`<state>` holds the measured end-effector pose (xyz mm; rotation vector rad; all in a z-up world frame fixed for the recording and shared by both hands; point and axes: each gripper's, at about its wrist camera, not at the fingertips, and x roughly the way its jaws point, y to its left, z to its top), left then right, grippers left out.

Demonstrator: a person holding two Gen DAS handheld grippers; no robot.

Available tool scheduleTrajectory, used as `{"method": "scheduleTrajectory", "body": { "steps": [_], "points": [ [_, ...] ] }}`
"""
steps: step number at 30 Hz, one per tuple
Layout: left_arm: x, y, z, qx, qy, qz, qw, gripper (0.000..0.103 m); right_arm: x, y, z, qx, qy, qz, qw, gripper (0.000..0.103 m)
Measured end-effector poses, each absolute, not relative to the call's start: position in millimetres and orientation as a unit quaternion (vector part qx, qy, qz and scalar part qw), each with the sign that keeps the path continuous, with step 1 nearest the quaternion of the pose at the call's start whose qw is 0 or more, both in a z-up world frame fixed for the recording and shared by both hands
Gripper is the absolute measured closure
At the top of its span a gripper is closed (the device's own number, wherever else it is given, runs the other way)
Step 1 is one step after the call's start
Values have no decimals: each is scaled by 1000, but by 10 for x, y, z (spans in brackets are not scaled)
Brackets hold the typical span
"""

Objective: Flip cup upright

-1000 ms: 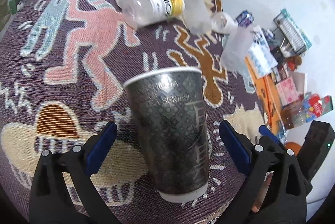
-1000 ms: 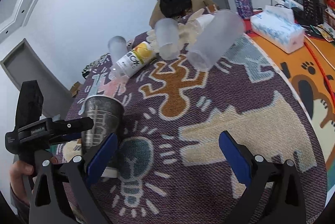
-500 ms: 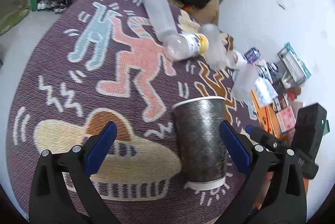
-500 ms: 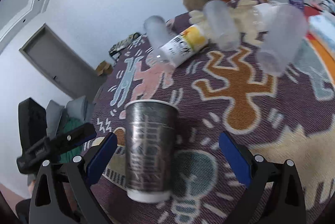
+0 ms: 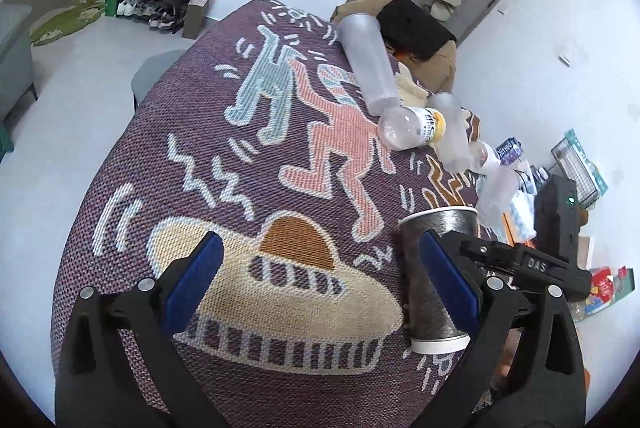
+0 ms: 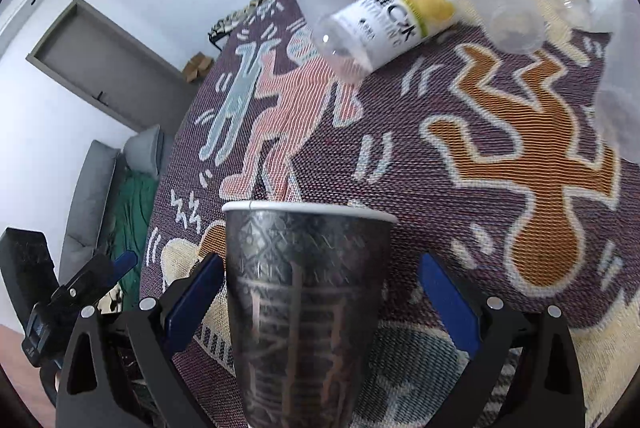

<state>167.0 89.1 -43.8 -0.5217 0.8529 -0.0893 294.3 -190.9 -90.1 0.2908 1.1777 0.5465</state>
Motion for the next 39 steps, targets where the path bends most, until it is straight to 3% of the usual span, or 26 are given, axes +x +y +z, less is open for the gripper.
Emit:
{"method": "scheduleTrajectory", "body": {
  "steps": [3,5,6,14,23,39],
  "points": [
    [1639,934,-474,-257,410,-41,874,6,3011,-1825,-955,134,557,260,777,10],
    [1627,947,-485,-260,411,-43,873,6,3035,-1786,-991,133,565,267,770,23],
    [1623,953,-483,-262,410,-46,873,6,3039,-1791,-1005,135,568,269,766,23],
    [1617,900,-415,-264,396,-62,877,6,2711,-1922,-611,115,490,279,818,24],
    [1637,769,-345,-249,389,-76,884,6,2168,-1974,-171,14,376,239,895,24],
    [1615,550,-354,-217,387,-88,892,6,1684,-2045,-290,-68,275,148,948,23]
  ]
}}
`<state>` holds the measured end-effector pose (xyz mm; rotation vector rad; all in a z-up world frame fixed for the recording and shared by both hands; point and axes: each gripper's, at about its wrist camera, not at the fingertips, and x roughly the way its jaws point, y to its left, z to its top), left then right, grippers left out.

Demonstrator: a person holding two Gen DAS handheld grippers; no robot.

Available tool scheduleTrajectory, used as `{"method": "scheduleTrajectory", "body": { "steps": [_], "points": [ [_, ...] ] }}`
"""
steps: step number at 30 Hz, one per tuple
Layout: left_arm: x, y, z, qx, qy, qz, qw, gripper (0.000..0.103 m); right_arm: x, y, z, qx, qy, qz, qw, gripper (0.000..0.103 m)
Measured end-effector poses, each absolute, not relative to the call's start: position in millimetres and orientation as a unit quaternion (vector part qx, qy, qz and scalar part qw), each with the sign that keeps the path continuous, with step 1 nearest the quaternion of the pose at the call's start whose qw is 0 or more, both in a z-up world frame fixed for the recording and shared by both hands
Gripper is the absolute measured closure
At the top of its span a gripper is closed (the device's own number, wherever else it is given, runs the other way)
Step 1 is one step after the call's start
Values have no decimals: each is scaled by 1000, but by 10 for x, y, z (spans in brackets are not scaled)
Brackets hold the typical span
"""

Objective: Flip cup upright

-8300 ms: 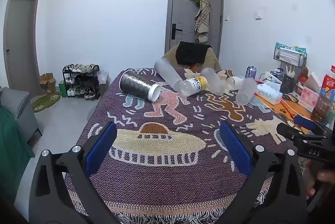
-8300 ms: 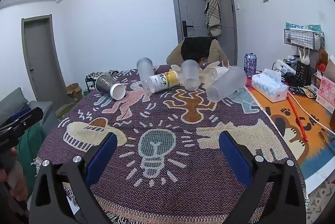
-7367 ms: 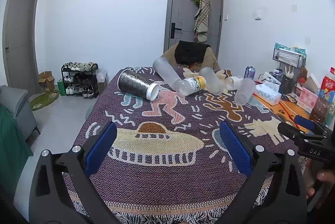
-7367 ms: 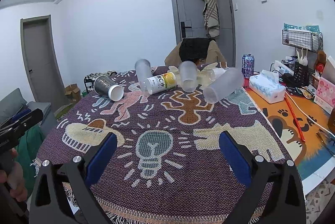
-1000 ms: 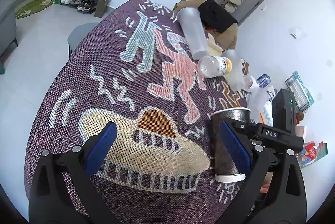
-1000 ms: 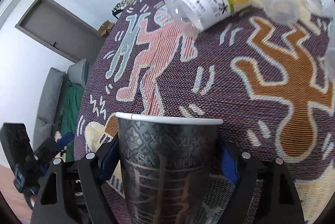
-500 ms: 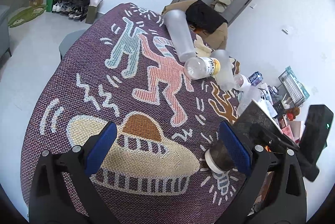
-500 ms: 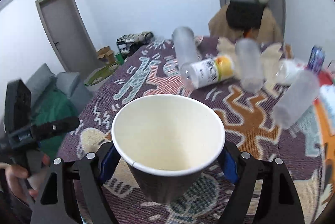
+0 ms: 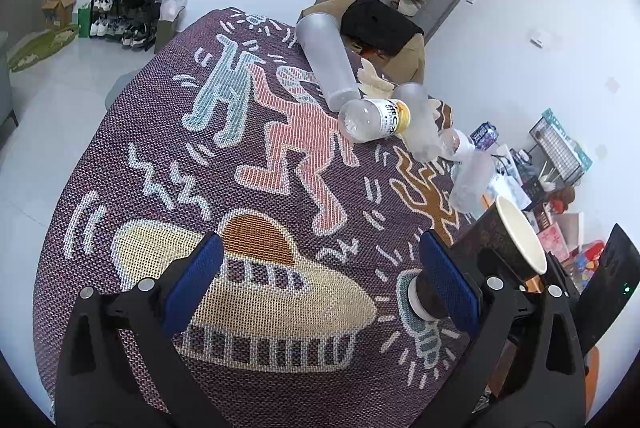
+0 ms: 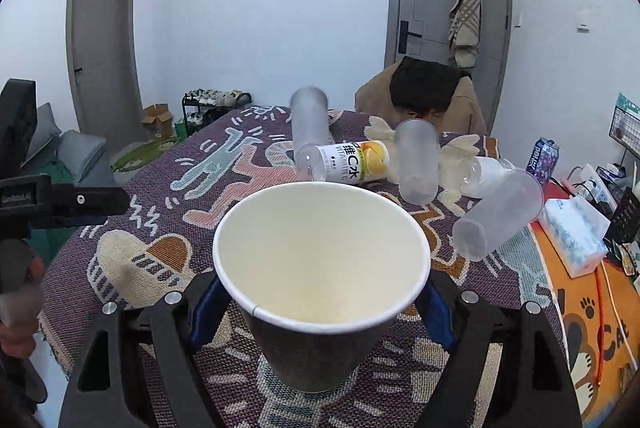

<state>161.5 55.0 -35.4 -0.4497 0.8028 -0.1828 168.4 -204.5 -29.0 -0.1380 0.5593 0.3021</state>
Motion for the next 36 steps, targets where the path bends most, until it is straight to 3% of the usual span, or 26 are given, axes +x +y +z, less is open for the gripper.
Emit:
{"method": "scheduleTrajectory", "body": {
  "steps": [2,5,36],
  "points": [
    [1600,517,-365,-211,390,-90,892,6,1665,-2086,-327,-57,277,151,947,23],
    [1572,464,-365,-201,391,-92,893,6,1619,-2131,-330,-45,284,151,946,7],
    [499,6,94,-84,229,-59,968,6,669,-2661,-246,34,252,162,953,8]
  ]
}}
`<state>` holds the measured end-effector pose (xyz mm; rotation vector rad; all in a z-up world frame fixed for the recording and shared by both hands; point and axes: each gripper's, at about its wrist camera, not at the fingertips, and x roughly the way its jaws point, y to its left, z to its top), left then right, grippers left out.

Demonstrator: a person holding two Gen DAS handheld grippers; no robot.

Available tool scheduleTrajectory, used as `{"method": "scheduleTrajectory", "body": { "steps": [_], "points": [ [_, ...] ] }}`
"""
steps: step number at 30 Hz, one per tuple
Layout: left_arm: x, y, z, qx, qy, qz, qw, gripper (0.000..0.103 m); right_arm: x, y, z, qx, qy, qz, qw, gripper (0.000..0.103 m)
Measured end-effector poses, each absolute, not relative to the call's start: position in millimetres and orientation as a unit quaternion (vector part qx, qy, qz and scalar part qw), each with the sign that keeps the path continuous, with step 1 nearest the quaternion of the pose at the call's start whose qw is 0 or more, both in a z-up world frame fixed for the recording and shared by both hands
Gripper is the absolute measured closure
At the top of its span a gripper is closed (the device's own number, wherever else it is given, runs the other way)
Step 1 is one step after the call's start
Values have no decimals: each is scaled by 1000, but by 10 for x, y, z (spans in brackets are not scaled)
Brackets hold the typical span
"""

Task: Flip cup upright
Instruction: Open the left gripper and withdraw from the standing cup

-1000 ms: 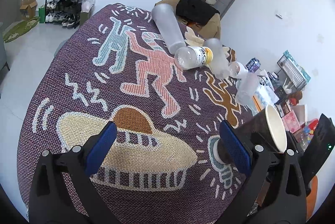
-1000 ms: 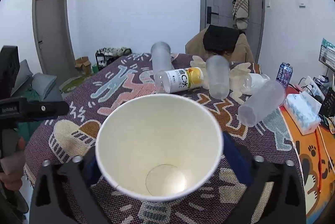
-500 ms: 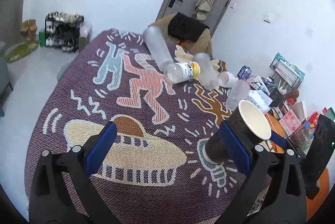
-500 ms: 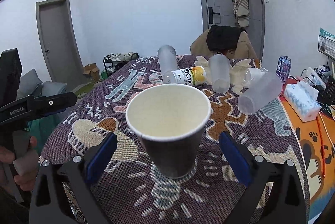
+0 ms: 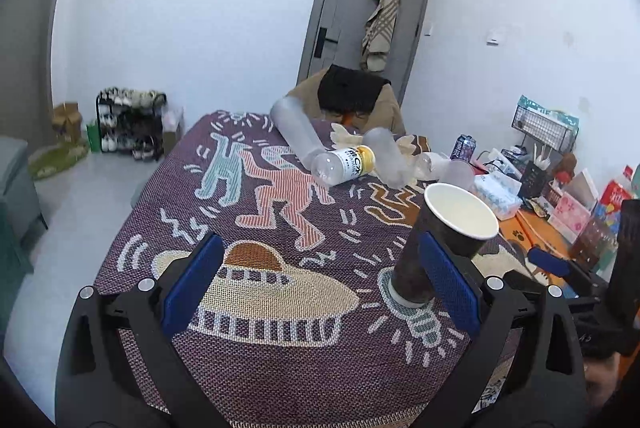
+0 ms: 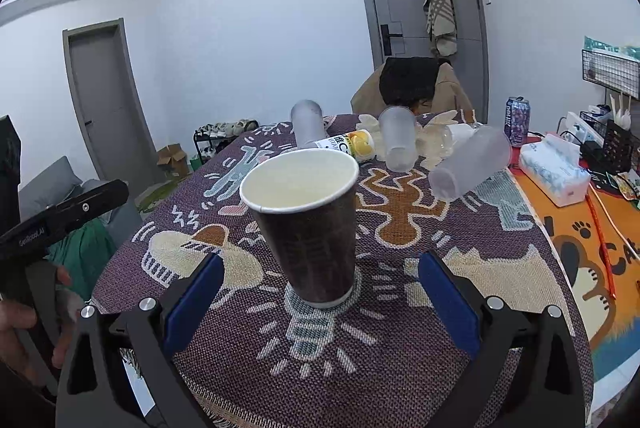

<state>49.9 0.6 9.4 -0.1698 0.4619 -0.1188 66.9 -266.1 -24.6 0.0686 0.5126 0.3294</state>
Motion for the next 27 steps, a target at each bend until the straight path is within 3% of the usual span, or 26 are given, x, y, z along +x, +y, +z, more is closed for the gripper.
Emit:
{"method": "scheduleTrajectory", "body": {
  "steps": [27],
  "points": [
    [159,-254,85,-24,207,-64,976,6,300,-3044,-351,68,253,149,954,8]
  ]
}}
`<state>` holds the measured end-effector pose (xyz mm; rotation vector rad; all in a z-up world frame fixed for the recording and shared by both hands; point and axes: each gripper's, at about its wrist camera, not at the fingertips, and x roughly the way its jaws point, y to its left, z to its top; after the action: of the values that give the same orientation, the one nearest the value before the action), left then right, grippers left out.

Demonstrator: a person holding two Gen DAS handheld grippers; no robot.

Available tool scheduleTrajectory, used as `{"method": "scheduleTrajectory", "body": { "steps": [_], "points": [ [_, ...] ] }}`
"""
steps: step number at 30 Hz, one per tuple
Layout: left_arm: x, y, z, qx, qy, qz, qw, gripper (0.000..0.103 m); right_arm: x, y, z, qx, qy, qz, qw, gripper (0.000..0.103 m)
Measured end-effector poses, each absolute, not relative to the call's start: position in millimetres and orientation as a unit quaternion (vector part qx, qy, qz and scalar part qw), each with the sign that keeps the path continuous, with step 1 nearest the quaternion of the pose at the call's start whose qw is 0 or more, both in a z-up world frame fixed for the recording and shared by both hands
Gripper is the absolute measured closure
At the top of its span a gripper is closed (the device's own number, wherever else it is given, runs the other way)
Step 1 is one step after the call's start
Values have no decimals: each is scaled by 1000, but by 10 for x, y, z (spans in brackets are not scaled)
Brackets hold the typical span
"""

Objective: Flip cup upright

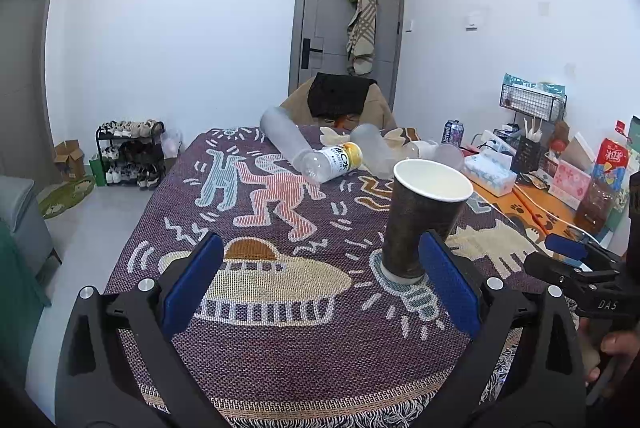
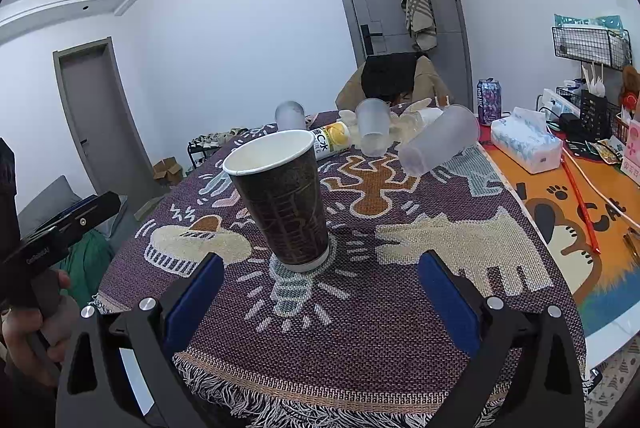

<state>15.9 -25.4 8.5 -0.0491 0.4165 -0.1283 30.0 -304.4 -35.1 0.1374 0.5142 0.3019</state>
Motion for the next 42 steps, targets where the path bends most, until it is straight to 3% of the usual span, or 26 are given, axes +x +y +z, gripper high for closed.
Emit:
{"method": "scheduleTrajectory", "body": {
  "steps": [42],
  "points": [
    [142,-281,122,-25,199,-57,978,6,323,-3047,-392,69,260,151,951,8]
  ]
}}
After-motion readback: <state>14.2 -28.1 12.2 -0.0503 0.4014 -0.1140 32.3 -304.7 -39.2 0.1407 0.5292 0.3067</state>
